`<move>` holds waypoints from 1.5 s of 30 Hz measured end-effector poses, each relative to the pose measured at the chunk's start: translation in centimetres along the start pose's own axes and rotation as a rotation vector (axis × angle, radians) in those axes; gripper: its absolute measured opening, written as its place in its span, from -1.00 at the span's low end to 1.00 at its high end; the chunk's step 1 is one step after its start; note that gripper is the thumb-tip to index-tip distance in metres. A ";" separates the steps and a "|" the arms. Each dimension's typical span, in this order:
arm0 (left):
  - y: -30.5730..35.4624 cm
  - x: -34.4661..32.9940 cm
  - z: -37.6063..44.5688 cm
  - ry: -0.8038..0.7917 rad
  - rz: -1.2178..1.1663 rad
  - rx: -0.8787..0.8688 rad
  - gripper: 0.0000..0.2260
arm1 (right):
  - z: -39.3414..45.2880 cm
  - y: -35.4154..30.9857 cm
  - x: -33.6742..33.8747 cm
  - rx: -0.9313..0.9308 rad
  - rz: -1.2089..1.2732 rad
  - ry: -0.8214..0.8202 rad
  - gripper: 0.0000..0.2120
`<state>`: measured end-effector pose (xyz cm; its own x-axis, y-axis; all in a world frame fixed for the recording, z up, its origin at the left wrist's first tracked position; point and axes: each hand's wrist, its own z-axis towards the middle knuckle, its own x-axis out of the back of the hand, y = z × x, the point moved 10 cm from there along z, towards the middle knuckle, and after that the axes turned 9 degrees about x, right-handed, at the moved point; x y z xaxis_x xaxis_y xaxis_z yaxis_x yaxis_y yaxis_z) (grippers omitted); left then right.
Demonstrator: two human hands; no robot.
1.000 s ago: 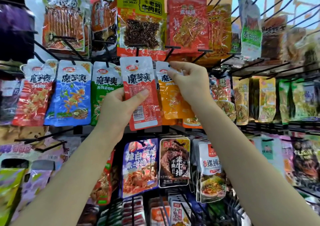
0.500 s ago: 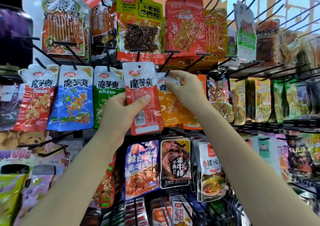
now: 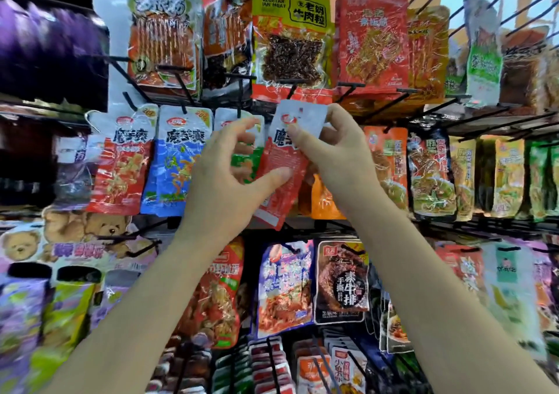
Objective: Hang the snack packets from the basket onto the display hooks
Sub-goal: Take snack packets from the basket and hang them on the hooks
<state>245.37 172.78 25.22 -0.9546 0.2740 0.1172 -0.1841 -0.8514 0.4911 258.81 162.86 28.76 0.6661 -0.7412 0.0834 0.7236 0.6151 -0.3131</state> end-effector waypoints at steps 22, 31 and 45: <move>-9.7 13.7 4.4 0.020 -0.586 0.324 -0.94 | 4.8 -3.3 -18.0 -0.013 -0.211 -0.126 -0.64; -12.1 15.5 6.4 0.017 -0.558 0.363 -0.87 | 6.8 -1.6 -20.8 -0.087 -0.224 -0.012 -0.84; -12.0 16.0 7.4 0.049 -0.491 0.339 -0.86 | 7.2 -2.4 -20.8 -0.078 -0.288 0.008 -0.81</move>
<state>234.07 190.74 27.60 -0.7877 0.5717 -0.2295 -0.5293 -0.4375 0.7270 244.47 178.75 34.63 0.4336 -0.8845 0.1725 0.8664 0.3566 -0.3495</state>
